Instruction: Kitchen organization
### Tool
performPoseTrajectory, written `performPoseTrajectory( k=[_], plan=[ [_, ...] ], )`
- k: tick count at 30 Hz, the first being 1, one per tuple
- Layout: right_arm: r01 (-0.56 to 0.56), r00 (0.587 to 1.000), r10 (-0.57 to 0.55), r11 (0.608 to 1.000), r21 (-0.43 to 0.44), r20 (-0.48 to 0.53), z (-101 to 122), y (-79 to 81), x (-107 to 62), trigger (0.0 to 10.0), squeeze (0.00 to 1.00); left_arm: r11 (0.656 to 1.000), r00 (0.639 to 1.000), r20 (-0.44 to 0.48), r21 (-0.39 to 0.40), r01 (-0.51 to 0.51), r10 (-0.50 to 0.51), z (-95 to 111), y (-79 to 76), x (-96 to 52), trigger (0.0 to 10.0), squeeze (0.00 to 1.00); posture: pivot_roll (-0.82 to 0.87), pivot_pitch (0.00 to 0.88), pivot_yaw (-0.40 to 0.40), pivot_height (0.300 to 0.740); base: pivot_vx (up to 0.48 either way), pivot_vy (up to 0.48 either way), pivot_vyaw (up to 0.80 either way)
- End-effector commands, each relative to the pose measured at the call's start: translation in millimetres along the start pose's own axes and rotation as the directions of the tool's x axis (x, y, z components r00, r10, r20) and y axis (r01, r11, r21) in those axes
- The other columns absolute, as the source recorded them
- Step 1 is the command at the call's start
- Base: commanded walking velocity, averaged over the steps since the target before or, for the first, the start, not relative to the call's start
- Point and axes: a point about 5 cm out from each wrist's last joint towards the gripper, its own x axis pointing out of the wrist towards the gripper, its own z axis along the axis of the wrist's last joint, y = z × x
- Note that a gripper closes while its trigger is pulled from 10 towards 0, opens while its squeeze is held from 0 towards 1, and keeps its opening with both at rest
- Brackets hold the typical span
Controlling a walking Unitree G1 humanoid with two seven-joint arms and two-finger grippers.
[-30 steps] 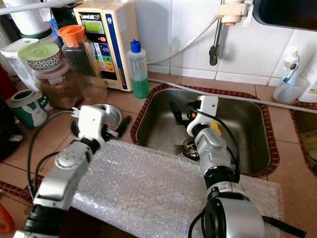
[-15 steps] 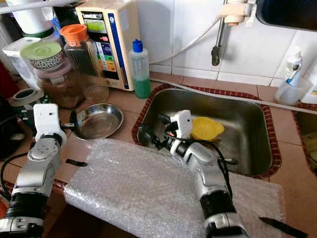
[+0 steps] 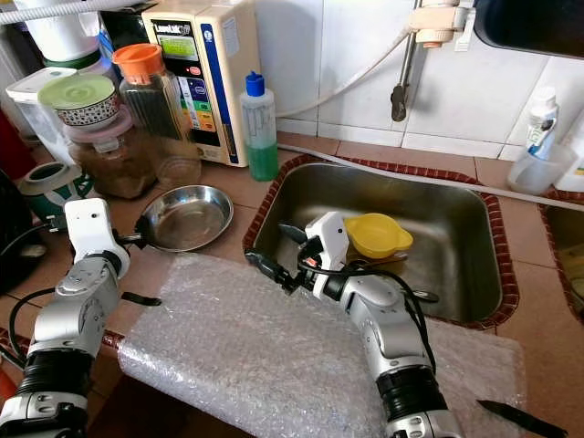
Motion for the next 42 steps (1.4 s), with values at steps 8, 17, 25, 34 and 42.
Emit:
performPoseTrajectory(
  k=[8,17,25,34,42],
  plan=[
    [-0.014,1.000,0.014,1.000,-0.028,-0.006,4,4.7,3.4,10.0,0.00,0.998,0.995,0.089,0.040,-0.054,0.050,15,7.8,0.6,10.0,0.00,0.04,0.000,0.084,0.740,0.000,0.000,0.00],
    [-0.024,1.000,0.023,0.999,-0.042,-0.020,3,7.0,4.6,10.0,0.00,0.999,0.995,0.104,0.034,0.005,-0.009,15,-0.5,-0.1,10.0,0.00,0.03,0.000,0.083,0.740,0.000,0.000,0.00],
    [-0.020,0.999,0.019,0.999,-0.043,-0.031,0,6.9,3.7,10.0,0.00,0.986,0.984,0.062,0.038,0.163,-0.165,6,-25.0,-3.7,10.0,0.00,0.03,0.000,0.086,0.740,0.000,0.000,0.00],
    [-0.028,0.999,0.026,0.998,-0.049,-0.041,-1,7.8,3.9,10.0,0.00,0.990,0.980,-0.167,0.064,0.125,-0.113,-32,-8.3,-4.0,0.0,0.00,0.03,0.000,0.088,0.740,0.000,0.000,0.00],
    [-0.034,0.998,0.032,0.998,-0.052,-0.047,-1,8.9,6.6,10.0,0.00,0.994,0.976,-0.192,0.017,0.111,-0.106,-33,-6.2,-4.8,0.0,0.00,0.03,0.000,0.087,0.740,0.000,0.000,0.00]
  ],
)
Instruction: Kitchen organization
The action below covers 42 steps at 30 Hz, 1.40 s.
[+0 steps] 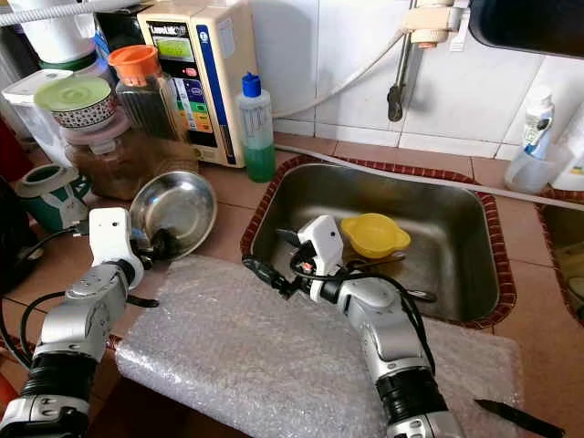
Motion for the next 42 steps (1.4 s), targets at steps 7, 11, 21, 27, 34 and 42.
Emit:
performPoseTrajectory(
  k=[7,11,21,27,34,42],
  plan=[
    [-0.021,1.000,0.022,1.000,-0.023,0.003,3,3.4,3.1,10.0,0.00,0.999,0.995,-0.097,-0.042,-0.024,0.020,-18,4.9,-0.9,0.0,0.00,0.03,0.000,0.086,0.740,0.000,0.000,0.00],
    [-0.026,1.000,0.026,0.999,-0.022,0.002,3,3.6,1.1,10.0,0.00,0.997,0.995,-0.101,-0.071,-0.032,0.024,-18,4.5,-0.8,0.0,0.00,0.02,0.000,0.088,0.740,0.000,0.000,0.00],
    [-0.020,0.999,0.021,1.000,-0.019,0.030,10,1.0,1.4,10.0,0.00,0.993,0.996,-0.068,-0.097,-0.062,0.056,-13,6.9,0.0,0.0,0.00,0.02,0.000,0.088,0.740,0.000,0.000,0.00],
    [-0.021,0.999,0.022,0.999,-0.027,0.024,8,0.8,1.8,10.0,0.00,0.970,0.995,-0.009,-0.222,-0.097,0.097,-6,12.5,-1.4,0.0,0.00,0.03,0.000,0.082,0.740,0.000,0.000,0.00],
    [-0.024,0.999,0.024,0.999,-0.029,0.022,7,1.9,3.2,10.0,0.00,0.958,0.990,0.038,-0.261,-0.120,0.134,1,17.4,-1.1,0.0,0.00,0.03,0.000,0.083,0.740,0.000,0.000,0.00],
    [-0.017,1.000,0.018,0.999,-0.032,0.019,7,1.0,2.1,10.0,0.00,0.955,0.991,0.049,-0.278,-0.108,0.127,1,12.9,-1.1,0.0,0.00,0.02,0.000,0.084,0.740,0.000,0.000,0.00]
  ],
)
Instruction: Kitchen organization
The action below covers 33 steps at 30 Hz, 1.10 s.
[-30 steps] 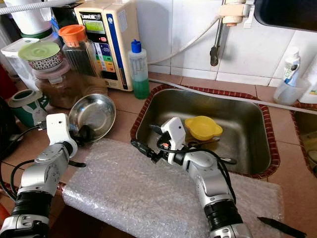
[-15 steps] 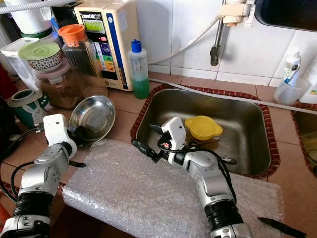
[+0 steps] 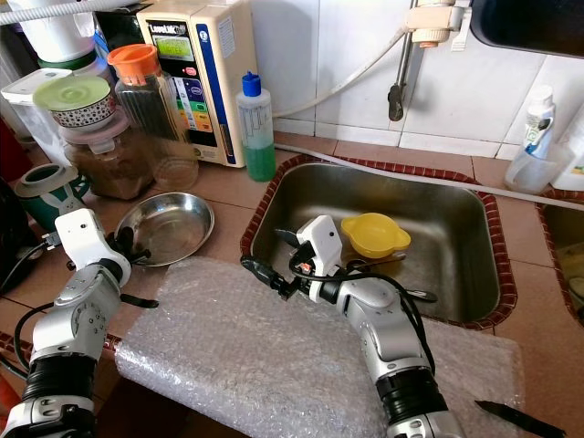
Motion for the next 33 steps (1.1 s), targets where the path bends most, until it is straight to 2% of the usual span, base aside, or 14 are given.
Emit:
performPoseTrajectory(
  k=[1,4,10,11,12,13,16,19,23,27,29,30,31,33],
  plan=[
    [-0.013,1.000,0.014,1.000,-0.025,0.017,6,1.1,2.8,10.0,0.00,1.000,1.000,-0.009,-0.004,-0.009,0.009,-2,-0.2,0.4,0.0,0.00,0.02,0.000,0.085,0.740,0.000,0.000,0.00],
    [-0.014,1.000,0.014,1.000,-0.026,0.017,6,1.1,3.4,10.0,0.00,0.999,1.000,-0.029,-0.048,-0.014,0.012,-2,-1.5,1.1,0.0,0.00,0.02,0.000,0.085,0.740,0.000,0.000,0.00],
    [-0.007,1.000,0.007,1.000,-0.028,0.020,6,1.0,4.0,10.0,0.00,0.999,1.000,-0.015,-0.036,-0.012,0.012,0,-2.1,0.9,0.0,0.00,0.02,0.000,0.085,0.740,0.000,0.000,0.00],
    [-0.004,1.000,0.004,1.000,-0.030,0.021,7,0.6,4.2,10.0,0.00,1.000,1.000,0.002,-0.017,-0.005,0.005,2,-3.1,0.7,0.0,0.00,0.02,0.000,0.085,0.740,0.000,0.000,0.00],
    [0.021,0.999,-0.020,0.999,-0.036,0.034,9,-2.0,5.2,10.0,0.00,0.999,0.995,0.092,0.020,0.031,-0.033,12,-8.9,-0.3,0.0,0.00,0.02,0.000,0.085,0.740,0.000,0.000,0.00],
    [0.029,0.999,-0.028,0.999,-0.037,0.038,9,-2.7,5.4,10.0,0.00,0.999,0.992,0.119,0.029,0.042,-0.045,15,-10.7,-0.7,0.0,0.00,0.02,0.000,0.085,0.740,0.000,0.000,0.00],
    [0.100,0.991,-0.098,0.995,-0.017,0.091,19,-10.3,8.6,10.0,0.00,0.987,0.960,0.236,0.096,0.130,-0.149,28,-25.1,-5.8,0.0,0.00,0.03,0.000,0.083,0.740,0.000,0.000,0.00],
    [0.120,0.986,-0.120,0.993,0.011,0.119,25,-13.3,10.9,10.0,0.00,0.975,0.941,0.271,0.138,0.172,-0.204,29,-33.3,-9.7,0.0,0.00,0.03,0.000,0.084,0.740,0.000,0.000,0.00],
    [0.138,0.981,-0.139,0.990,0.018,0.137,29,-14.5,13.1,10.0,0.00,0.969,0.927,0.291,0.148,0.198,-0.234,29,-38.1,-12.7,0.0,0.00,0.03,0.000,0.084,0.740,0.000,0.000,0.00],
    [0.197,0.959,-0.215,0.974,0.108,0.186,36,-19.3,17.1,10.0,0.00,0.946,0.876,0.366,0.206,0.252,-0.313,36,-49.1,-18.8,0.0,0.00,0.03,0.000,0.079,0.740,0.000,0.000,0.00],
    [0.210,0.954,-0.230,0.970,0.119,0.192,37,-20.3,17.6,10.0,0.00,0.942,0.868,0.376,0.220,0.254,-0.323,37,-50.5,-19.6,0.0,0.00,0.03,0.000,0.078,0.740,0.000,0.000,0.00],
    [0.234,0.944,-0.260,0.961,0.145,0.202,38,-22.5,18.6,10.0,0.00,0.937,0.855,0.394,0.228,0.264,-0.337,40,-52.9,-21.2,0.0,0.00,0.03,0.000,0.077,0.740,0.000,0.000,0.00],
    [0.268,0.923,-0.315,0.939,0.217,0.223,42,-26.8,20.6,10.0,0.00,0.927,0.827,0.425,0.235,0.293,-0.369,45,-58.7,-24.5,0.0,0.00,0.03,0.000,0.075,0.740,0.000,0.000,0.00],
    [0.274,0.914,-0.332,0.929,0.250,0.232,43,-28.1,21.4,10.0,0.00,0.921,0.814,0.435,0.240,0.307,-0.384,47,-61.6,-26.0,0.0,0.00,0.03,0.000,0.074,0.740,0.000,0.000,0.00]
  ],
)
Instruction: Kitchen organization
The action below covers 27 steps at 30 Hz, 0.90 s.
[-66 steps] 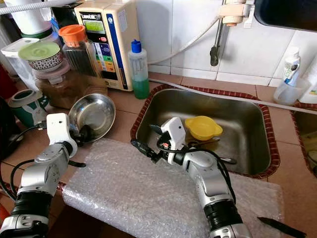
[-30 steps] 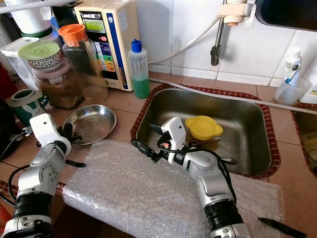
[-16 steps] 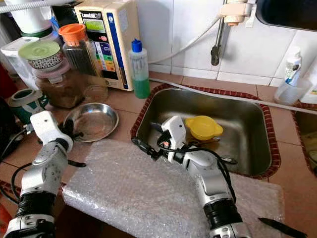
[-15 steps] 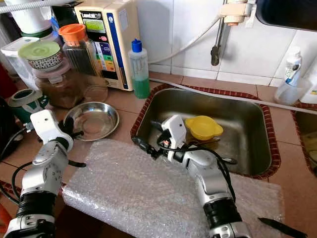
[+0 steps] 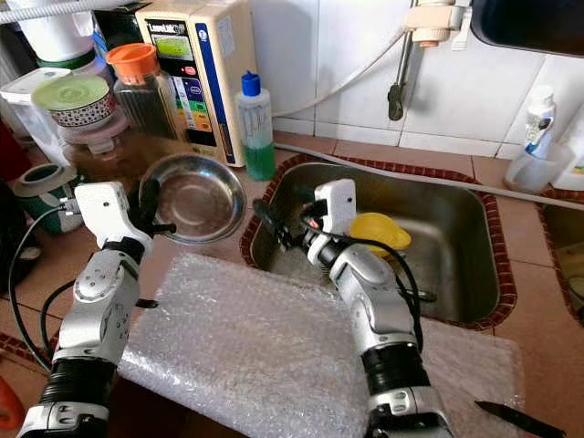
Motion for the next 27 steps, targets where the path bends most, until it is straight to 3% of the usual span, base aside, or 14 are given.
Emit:
performPoseTrajectory(
  k=[1,14,15,16,27],
  plan=[
    [0.031,0.999,-0.032,0.998,0.061,0.020,5,-2.2,3.7,10.0,0.00,0.999,0.996,0.073,0.011,0.041,-0.042,14,-6.6,3.1,0.0,0.00,0.03,0.000,0.074,0.740,0.000,0.000,0.00],
    [0.017,1.000,-0.018,0.995,0.094,0.013,1,6.3,9.9,10.0,0.00,0.962,0.956,0.141,-0.052,0.267,-0.257,23,-45.0,-1.5,0.0,0.00,0.02,0.000,0.076,0.740,0.000,0.000,0.00],
    [0.014,1.000,-0.015,0.995,0.101,0.014,1,6.7,10.1,4.5,0.00,0.960,0.953,0.145,-0.054,0.276,-0.266,24,-46.3,-1.9,0.0,0.00,0.02,0.000,0.076,0.740,0.000,0.000,0.00],
    [0.013,1.000,-0.015,0.994,0.106,0.014,2,6.7,10.1,0.0,0.00,0.958,0.951,0.147,-0.055,0.282,-0.271,24,-47.1,-2.1,0.0,0.00,0.02,0.000,0.077,0.740,0.000,0.000,0.00],
    [0.026,1.000,-0.028,0.994,0.111,0.014,2,3.4,8.4,0.0,0.00,0.957,0.951,0.145,-0.051,0.284,-0.274,24,-43.4,-4.0,0.0,0.00,0.03,0.000,0.075,0.740,0.000,0.000,0.00]
  ],
)
